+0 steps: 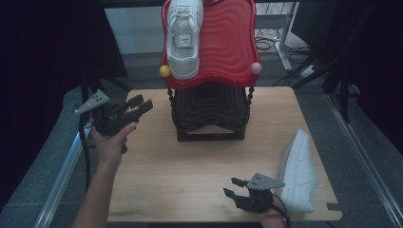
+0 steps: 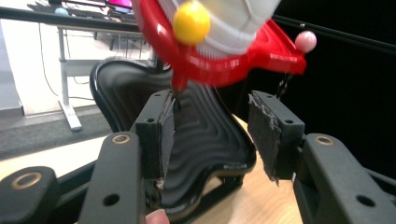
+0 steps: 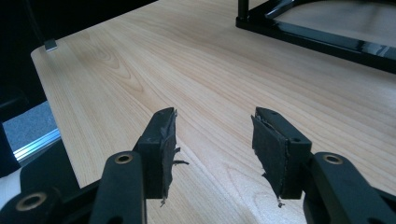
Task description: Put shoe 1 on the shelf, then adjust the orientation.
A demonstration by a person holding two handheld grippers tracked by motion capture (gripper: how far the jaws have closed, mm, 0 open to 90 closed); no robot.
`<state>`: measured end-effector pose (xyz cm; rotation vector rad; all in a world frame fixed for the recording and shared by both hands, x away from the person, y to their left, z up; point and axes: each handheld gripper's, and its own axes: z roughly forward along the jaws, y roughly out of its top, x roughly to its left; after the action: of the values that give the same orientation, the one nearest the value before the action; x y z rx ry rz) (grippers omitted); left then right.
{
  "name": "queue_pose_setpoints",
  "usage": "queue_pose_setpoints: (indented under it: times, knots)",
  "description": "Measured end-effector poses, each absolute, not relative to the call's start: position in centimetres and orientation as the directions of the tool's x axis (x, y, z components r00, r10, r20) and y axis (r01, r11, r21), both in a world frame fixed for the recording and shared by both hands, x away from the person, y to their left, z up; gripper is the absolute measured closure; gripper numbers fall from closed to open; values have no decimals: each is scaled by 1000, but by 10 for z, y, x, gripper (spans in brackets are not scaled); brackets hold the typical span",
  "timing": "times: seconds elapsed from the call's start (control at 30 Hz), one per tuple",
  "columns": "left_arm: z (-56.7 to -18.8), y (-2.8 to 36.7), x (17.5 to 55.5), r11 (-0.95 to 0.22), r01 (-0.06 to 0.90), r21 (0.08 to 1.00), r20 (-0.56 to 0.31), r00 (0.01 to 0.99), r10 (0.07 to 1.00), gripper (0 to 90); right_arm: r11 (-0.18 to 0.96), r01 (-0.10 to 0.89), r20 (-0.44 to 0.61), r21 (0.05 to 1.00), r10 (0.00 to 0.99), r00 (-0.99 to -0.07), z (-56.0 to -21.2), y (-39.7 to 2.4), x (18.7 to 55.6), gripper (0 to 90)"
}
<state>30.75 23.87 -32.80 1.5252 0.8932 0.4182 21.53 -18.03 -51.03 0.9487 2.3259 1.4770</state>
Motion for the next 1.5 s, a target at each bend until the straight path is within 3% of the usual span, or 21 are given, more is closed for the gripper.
queue_pose_setpoints:
  times: [0.5, 1.1, 1.5]
  knots:
    - [-408, 244, 274, -4, 369, 929, -253, 646, 720, 508, 269, 409, 156, 872, 640, -753, -508, -180, 218, 494]
    - [-441, 240, 274, -63, 420, 906, -250, 648, 720, 492, 199, 331, 98, 923, 709, -699, -462, -214, 209, 498]
    - [-447, 232, 269, -91, 406, 909, -221, 658, 720, 495, 148, 356, 90, 923, 814, -574, -448, -296, 197, 832]
